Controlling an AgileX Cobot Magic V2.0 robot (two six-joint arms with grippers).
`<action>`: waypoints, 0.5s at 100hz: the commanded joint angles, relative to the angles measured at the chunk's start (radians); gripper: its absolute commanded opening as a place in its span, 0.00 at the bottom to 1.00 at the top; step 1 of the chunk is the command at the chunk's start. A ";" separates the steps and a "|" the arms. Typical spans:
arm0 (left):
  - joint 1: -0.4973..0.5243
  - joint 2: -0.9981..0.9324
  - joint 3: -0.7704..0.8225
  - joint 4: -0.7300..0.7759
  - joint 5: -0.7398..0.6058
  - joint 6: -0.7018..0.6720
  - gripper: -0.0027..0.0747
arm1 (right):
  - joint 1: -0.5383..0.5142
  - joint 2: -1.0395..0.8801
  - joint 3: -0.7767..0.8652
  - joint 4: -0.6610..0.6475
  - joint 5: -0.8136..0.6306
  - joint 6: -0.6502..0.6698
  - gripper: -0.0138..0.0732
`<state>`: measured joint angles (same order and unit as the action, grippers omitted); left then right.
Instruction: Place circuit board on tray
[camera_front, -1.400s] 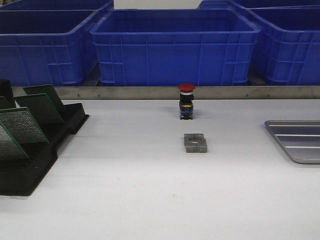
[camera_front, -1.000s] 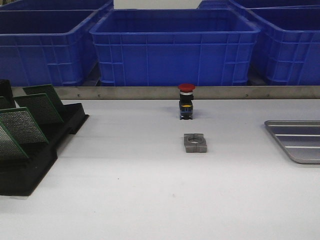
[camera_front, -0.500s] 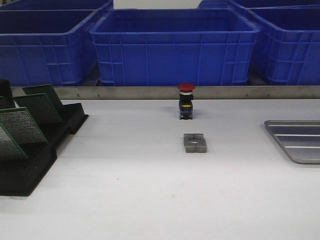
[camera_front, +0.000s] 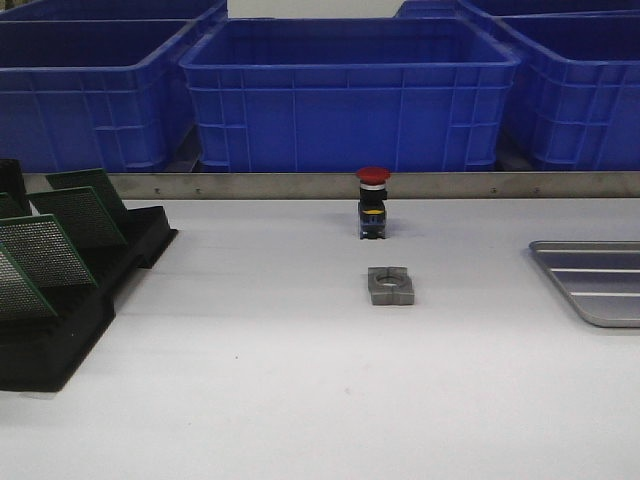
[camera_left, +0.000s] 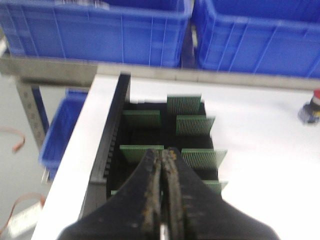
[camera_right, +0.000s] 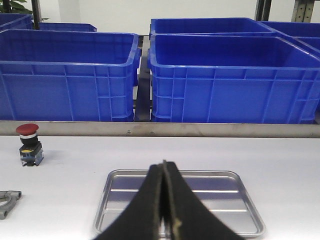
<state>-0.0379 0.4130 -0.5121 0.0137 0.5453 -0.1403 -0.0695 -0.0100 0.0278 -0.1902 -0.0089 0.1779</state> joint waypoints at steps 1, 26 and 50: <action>-0.007 0.098 -0.085 -0.006 0.009 -0.005 0.01 | -0.006 -0.027 -0.013 -0.007 -0.083 -0.002 0.09; -0.007 0.284 -0.157 -0.014 0.040 0.034 0.26 | -0.006 -0.027 -0.013 -0.007 -0.083 -0.002 0.09; -0.007 0.415 -0.214 -0.014 0.141 0.250 0.55 | -0.006 -0.027 -0.013 -0.007 -0.083 -0.002 0.09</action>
<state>-0.0379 0.7913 -0.6747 0.0101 0.7052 0.0107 -0.0695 -0.0100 0.0278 -0.1902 -0.0089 0.1779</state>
